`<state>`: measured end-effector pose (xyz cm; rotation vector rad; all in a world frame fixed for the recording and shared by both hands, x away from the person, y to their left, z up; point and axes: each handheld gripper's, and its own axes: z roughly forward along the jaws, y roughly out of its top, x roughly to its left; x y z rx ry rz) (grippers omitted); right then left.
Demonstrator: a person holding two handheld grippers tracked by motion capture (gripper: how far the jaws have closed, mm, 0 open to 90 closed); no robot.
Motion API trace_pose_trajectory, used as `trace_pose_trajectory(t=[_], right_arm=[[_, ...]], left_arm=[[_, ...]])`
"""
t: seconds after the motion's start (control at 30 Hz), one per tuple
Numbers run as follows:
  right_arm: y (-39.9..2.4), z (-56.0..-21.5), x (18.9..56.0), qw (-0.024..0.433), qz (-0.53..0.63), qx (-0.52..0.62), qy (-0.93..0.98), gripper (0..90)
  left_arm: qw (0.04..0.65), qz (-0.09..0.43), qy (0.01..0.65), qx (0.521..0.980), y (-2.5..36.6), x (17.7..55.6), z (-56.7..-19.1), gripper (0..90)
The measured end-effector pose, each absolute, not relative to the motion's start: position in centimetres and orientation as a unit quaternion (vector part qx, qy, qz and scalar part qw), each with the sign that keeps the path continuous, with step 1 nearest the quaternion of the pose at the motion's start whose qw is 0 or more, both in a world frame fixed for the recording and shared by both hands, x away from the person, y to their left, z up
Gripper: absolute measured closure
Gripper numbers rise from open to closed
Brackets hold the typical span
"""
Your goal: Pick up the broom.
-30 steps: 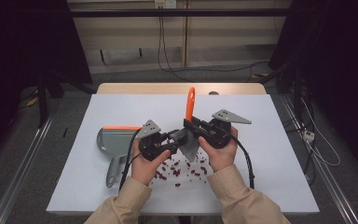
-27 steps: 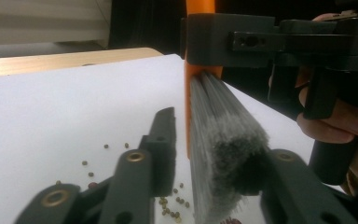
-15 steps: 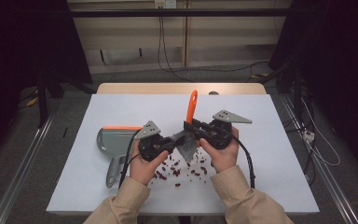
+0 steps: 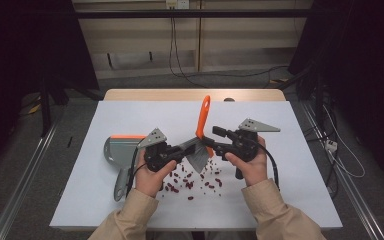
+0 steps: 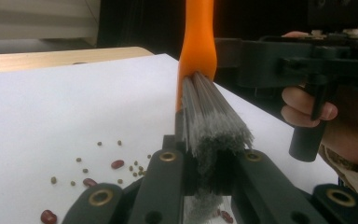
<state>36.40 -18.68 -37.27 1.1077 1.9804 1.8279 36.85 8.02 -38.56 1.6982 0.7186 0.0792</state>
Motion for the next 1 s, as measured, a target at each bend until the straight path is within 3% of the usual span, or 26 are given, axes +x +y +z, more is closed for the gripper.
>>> trace_pose_trajectory(t=[0.27, 1.0], right_arm=[[-20.8, -38.9, 36.6, 0.103, 0.616, 0.355, 0.696, 31.4], [-21.2, -40.7, 37.2, 0.059, 0.614, 0.337, 0.711, 36.0]], left_arm=[[0.610, 0.030, 0.306, 0.730, 8.1, 36.8, -38.1, 85.1], [0.615, 0.017, 0.291, 0.733, 7.8, 36.8, -38.0, 84.9]])
